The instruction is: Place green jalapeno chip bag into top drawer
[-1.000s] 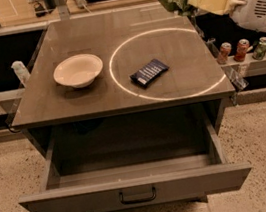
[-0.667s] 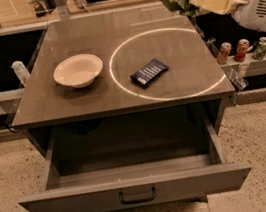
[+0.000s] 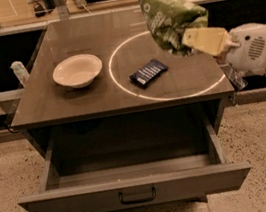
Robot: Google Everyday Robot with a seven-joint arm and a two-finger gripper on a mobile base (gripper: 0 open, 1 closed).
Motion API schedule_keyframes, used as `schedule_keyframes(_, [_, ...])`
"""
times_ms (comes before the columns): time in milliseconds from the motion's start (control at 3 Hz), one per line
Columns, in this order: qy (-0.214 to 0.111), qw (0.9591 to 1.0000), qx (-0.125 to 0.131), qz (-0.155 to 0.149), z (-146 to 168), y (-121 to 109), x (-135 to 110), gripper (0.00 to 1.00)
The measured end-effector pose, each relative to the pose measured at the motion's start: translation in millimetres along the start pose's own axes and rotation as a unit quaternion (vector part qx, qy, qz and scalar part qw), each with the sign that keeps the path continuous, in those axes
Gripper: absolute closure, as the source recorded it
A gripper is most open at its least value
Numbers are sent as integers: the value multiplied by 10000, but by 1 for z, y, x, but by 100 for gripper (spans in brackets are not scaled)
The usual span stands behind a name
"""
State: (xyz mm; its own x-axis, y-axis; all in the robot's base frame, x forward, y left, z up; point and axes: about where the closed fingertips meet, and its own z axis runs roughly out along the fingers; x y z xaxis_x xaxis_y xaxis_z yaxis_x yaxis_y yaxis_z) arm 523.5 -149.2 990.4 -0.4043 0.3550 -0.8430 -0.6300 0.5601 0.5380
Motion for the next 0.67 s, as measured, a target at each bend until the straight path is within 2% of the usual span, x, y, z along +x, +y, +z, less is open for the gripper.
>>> schedule_keyframes(333, [808, 9955, -119, 486, -13, 15, 43, 100])
schedule_keyframes(667, [1571, 9830, 37, 945, -34, 18, 74, 100])
